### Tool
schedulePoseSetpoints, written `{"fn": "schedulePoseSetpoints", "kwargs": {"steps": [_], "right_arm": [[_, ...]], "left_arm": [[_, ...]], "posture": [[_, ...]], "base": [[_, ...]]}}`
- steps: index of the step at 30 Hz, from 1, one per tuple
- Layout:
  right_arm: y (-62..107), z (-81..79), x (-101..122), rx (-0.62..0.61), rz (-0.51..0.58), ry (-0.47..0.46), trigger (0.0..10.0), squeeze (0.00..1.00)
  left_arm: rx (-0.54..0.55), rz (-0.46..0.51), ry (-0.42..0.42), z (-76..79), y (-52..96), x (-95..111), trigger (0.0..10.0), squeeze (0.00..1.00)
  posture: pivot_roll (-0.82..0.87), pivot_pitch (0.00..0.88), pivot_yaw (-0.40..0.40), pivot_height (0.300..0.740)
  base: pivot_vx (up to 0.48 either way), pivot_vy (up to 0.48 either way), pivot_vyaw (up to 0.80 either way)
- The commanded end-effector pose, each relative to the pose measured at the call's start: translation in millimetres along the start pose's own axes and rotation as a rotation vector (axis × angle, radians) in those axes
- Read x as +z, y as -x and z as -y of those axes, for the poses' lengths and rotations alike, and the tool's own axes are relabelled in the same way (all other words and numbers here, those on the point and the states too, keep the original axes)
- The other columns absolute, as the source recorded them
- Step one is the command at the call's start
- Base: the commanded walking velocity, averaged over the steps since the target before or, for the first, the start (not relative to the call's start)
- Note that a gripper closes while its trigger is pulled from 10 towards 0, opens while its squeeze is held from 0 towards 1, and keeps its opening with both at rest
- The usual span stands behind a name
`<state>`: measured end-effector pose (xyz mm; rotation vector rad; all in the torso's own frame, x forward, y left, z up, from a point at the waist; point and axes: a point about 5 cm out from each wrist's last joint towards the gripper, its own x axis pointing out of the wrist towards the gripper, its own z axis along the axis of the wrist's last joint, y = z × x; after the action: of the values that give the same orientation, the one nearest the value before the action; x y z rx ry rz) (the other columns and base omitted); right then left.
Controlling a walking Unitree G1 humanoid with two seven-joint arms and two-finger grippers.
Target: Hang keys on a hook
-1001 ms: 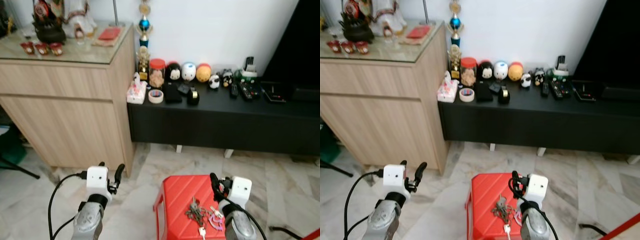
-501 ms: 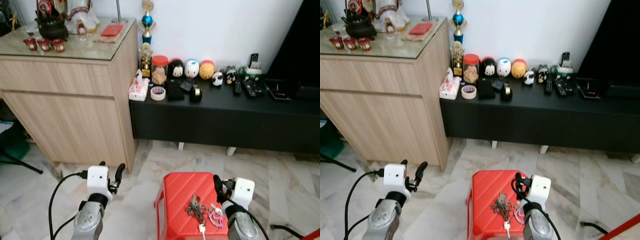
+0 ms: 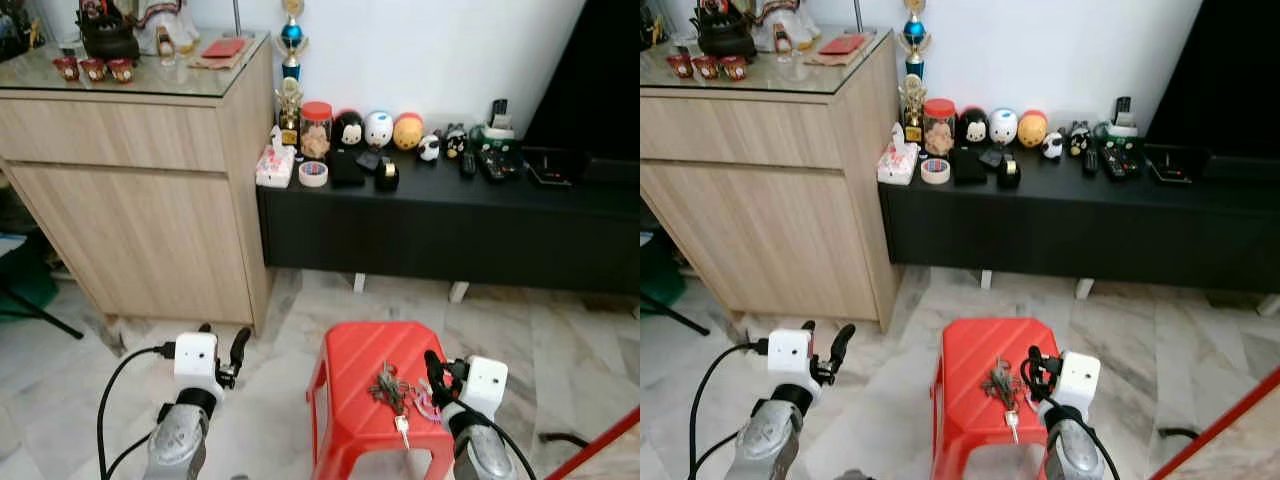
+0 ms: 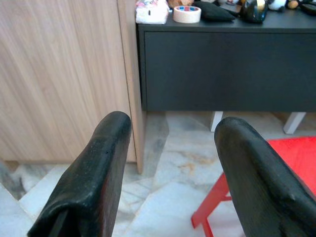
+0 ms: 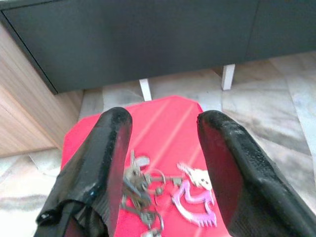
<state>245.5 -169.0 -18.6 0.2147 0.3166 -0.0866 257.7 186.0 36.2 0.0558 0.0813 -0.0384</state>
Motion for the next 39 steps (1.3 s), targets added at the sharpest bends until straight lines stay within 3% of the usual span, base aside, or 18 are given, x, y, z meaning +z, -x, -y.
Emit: {"fn": "schedulePoseSetpoints", "kwargs": {"steps": [1,25,34,36,39], "right_arm": [[-0.3,0.4,-0.8,-0.004,-0.015,0.001,10.0,0.00],[0.3,0.2,-1.6,0.003,-0.012,0.010,10.0,0.00],[-0.5,-1.1,-0.9,0.017,-0.011,0.044,10.0,0.00],[-0.1,-4.7,-1.3,0.050,-0.007,0.112,10.0,0.00],[0.0,-5.5,-1.9,0.051,-0.009,0.106,10.0,0.00]], "left_arm": [[0.000,-0.007,0.005,-0.6,0.5,-1.2,10.0,0.00],[-0.013,-0.008,0.011,3.6,-1.4,-0.6,10.0,0.00],[-0.016,-0.009,0.012,5.3,-2.5,-0.6,10.0,0.00],[-0.024,-0.011,0.008,6.5,-2.9,-0.3,10.0,0.00],[-0.022,-0.011,0.009,6.0,-3.1,-0.2,10.0,0.00]], "posture": [[0.06,0.000,-0.056,0.656],[0.06,0.000,-0.056,0.656],[0.06,0.000,-0.059,0.656],[0.06,0.000,-0.059,0.656],[0.06,0.000,-0.058,0.656]], "base": [[0.000,0.000,0.00],[0.000,0.000,0.00],[0.000,0.000,0.00],[0.000,0.000,0.67],[0.000,0.000,0.74]]}}
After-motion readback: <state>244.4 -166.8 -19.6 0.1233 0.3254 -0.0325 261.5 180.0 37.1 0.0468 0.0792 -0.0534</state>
